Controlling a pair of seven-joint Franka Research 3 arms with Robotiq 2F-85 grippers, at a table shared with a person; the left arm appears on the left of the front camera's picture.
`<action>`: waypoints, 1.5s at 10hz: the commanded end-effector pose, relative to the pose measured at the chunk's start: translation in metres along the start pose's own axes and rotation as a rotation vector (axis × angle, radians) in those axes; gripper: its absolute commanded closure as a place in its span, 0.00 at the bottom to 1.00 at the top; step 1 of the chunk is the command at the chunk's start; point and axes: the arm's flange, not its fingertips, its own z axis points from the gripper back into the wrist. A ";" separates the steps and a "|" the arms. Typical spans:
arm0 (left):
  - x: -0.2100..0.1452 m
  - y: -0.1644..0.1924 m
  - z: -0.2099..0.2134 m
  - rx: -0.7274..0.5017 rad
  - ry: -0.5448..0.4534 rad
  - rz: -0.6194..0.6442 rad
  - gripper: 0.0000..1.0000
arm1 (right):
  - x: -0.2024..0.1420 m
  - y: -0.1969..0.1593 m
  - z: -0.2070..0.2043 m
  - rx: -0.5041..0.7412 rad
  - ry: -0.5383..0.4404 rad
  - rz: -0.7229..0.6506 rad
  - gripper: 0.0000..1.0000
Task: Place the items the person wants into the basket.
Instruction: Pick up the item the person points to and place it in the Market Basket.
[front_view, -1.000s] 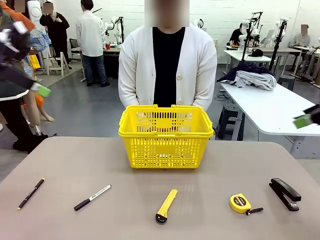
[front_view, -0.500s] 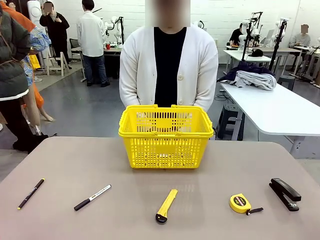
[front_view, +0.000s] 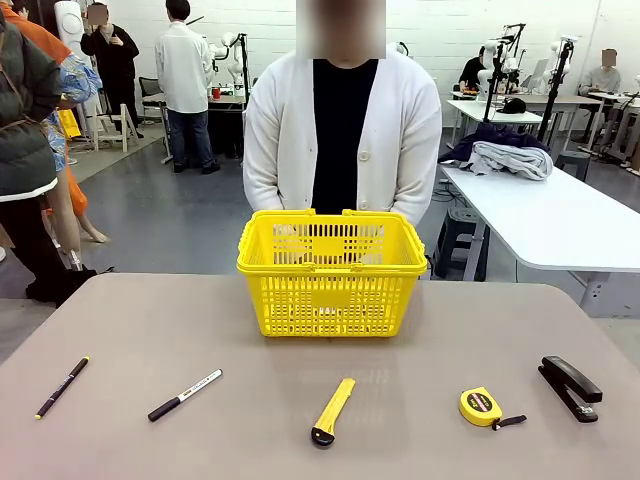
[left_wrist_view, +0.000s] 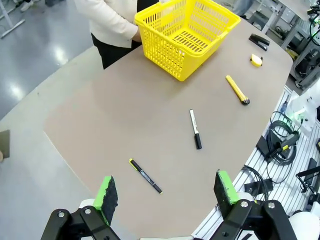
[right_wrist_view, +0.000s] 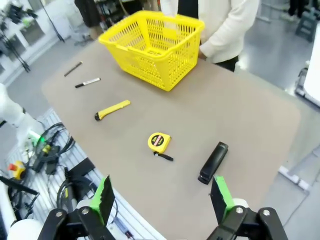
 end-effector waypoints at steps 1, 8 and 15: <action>0.005 -0.009 -0.012 -0.026 0.015 0.008 0.00 | 0.008 -0.001 -0.009 0.001 0.017 0.009 0.00; 0.000 0.000 0.000 0.000 0.000 0.000 0.00 | 0.008 -0.001 -0.009 0.001 0.017 0.009 0.00; 0.000 0.000 0.000 0.000 0.000 0.000 0.00 | 0.008 -0.001 -0.009 0.001 0.017 0.009 0.00</action>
